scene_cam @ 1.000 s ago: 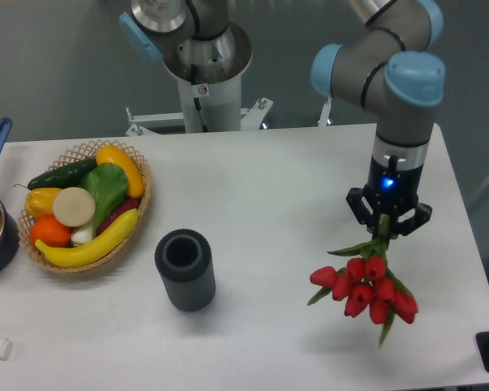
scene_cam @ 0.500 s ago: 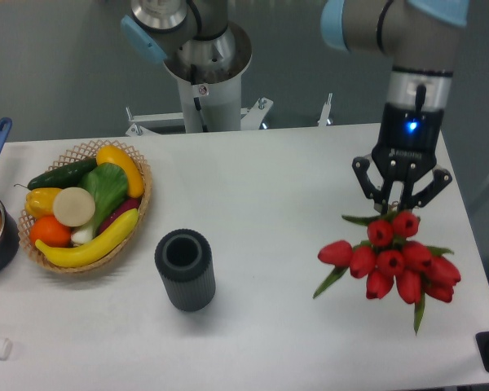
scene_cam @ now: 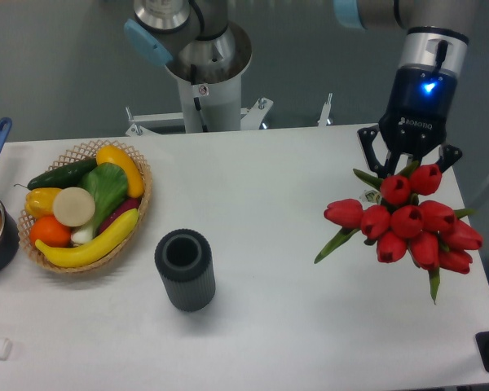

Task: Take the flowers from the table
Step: 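Lift the gripped red tulip bunch up off the table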

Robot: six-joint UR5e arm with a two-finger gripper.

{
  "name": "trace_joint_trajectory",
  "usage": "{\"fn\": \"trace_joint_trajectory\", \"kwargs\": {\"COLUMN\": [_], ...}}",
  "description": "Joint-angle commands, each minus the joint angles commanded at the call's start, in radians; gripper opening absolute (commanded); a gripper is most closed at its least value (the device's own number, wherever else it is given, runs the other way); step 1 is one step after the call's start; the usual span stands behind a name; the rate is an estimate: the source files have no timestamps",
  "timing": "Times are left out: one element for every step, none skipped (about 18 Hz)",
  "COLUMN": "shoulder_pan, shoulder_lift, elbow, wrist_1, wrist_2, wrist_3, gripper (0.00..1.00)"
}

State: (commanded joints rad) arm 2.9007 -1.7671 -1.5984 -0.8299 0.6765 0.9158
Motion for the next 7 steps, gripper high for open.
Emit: {"fn": "trace_joint_trajectory", "kwargs": {"shoulder_pan": [0.0,0.0,-0.002,-0.003,-0.005,-0.005,-0.006], "shoulder_lift": [-0.002,-0.002,-0.002,0.0,-0.002,-0.002,-0.002], "elbow": [0.0,-0.006,-0.011,-0.012,-0.012,-0.012,-0.012], "wrist_1": [0.0,0.0,0.0,0.0,0.0,0.0,0.0], "wrist_2": [0.002,0.003,0.003,0.005,0.005,0.005,0.005], "wrist_3": [0.0,0.0,0.002,0.002,0.002,0.002,0.003], "gripper": [0.26,0.26,0.26,0.26,0.26,0.26,0.26]}}
